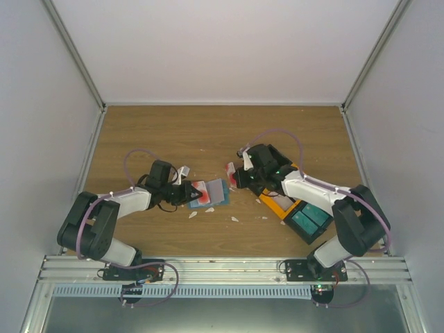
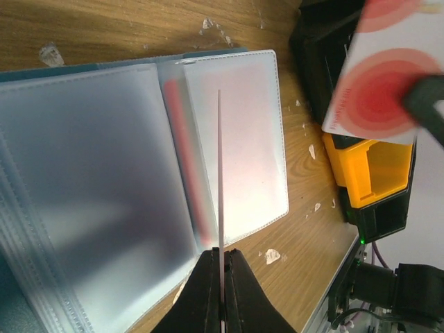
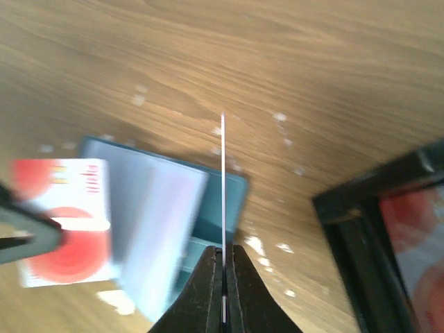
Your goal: Put the credit cards into the card holder
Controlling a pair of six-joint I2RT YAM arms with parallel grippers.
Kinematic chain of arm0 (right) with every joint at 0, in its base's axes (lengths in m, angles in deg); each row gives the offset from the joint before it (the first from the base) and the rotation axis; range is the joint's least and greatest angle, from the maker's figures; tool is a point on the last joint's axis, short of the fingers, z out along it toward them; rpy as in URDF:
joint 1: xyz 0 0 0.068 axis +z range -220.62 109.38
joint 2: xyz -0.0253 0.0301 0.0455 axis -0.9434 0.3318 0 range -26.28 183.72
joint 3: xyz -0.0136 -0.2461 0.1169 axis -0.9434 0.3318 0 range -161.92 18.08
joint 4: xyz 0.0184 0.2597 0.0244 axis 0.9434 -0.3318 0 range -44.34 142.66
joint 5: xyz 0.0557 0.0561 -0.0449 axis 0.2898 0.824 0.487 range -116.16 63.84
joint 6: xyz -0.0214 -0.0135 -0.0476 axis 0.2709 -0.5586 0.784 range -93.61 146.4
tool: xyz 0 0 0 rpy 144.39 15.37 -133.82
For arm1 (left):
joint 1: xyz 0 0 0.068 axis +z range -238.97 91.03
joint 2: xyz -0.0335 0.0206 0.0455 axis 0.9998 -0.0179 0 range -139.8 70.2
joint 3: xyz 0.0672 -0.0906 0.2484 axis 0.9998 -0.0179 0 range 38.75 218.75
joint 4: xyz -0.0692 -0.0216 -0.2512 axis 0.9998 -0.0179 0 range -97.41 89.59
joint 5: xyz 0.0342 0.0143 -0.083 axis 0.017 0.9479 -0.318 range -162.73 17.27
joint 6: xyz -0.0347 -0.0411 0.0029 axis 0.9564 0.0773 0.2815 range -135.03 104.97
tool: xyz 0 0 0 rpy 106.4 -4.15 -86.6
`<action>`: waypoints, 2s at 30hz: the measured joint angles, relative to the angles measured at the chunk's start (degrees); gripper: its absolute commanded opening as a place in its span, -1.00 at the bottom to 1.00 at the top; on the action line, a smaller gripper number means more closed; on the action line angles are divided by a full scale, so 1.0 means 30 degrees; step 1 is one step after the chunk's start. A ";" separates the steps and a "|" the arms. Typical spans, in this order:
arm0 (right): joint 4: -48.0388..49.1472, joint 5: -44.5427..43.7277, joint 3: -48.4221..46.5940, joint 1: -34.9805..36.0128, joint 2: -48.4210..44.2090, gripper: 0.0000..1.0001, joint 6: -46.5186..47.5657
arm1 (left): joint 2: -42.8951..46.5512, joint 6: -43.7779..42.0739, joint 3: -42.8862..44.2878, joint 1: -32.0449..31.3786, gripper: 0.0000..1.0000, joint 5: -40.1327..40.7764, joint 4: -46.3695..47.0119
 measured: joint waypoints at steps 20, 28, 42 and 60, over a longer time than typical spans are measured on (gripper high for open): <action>0.3789 0.5384 0.1523 -0.0044 0.2426 -0.99 -0.3082 | -0.1916 0.0015 0.0007 0.0452 -1.00 -0.1785 0.1384; 0.4065 0.4481 0.1734 -0.0146 0.2565 -0.99 -0.3650 | -0.2543 0.0087 0.0255 0.0495 -1.00 -0.2069 0.1603; 0.4452 0.4233 0.1814 -0.0219 0.2703 -0.99 -0.3861 | -0.5151 0.0641 0.1005 0.0561 -1.00 -0.3242 0.3191; 0.5224 0.4583 0.1872 -0.0219 0.3213 -0.99 -0.4095 | -0.6273 0.1778 0.0998 0.0342 -0.92 -0.4182 0.5340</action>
